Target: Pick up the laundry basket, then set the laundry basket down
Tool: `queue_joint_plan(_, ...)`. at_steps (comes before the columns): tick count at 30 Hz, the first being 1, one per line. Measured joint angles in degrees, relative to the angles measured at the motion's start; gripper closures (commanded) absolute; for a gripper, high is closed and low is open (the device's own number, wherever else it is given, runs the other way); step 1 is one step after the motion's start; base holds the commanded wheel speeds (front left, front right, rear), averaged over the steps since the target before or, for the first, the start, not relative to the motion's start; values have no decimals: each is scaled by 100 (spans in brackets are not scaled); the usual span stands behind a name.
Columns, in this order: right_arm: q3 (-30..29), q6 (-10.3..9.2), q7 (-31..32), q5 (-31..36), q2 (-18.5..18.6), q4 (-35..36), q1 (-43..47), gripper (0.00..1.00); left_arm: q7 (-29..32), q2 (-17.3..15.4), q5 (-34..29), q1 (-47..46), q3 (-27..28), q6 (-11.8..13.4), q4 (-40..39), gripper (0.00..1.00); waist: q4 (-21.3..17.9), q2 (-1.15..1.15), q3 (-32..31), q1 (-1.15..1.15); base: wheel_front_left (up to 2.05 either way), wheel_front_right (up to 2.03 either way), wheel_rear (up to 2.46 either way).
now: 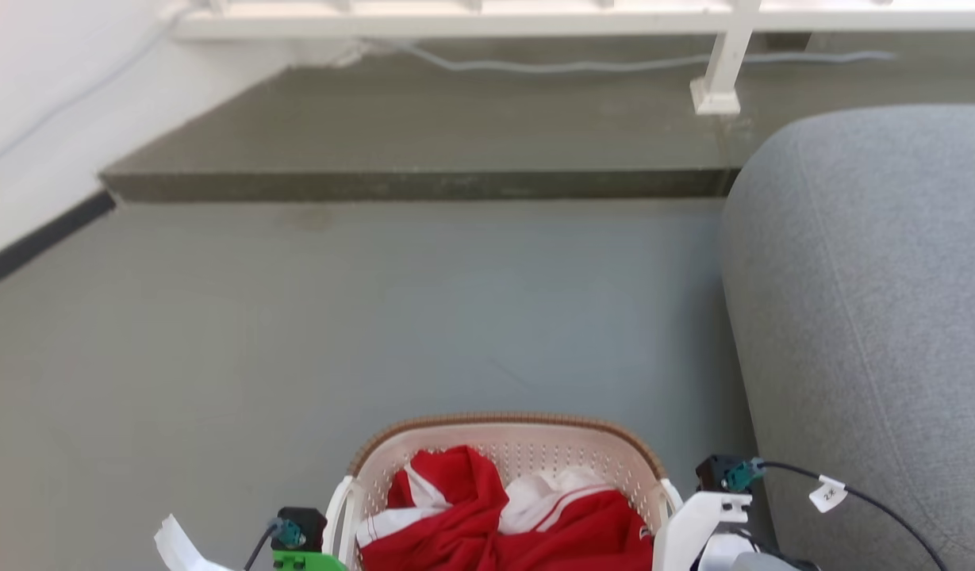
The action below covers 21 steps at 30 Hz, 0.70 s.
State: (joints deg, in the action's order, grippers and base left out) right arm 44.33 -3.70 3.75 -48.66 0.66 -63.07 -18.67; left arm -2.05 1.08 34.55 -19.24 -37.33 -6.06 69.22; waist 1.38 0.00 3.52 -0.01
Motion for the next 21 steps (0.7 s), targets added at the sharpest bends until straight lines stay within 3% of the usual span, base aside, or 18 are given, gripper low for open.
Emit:
queue_joint_plan(9,141,-100,33,-115,27,110,71,100,51,-23,45,69,-58,11,-74,100,-33,0,-420,0,0,0,0)
queue_joint_plan(21,301,-196,64,-280,66,165,70,100,101,-29,83,76,-170,98,-142,100,-46,0,-444,0,0,0,0)
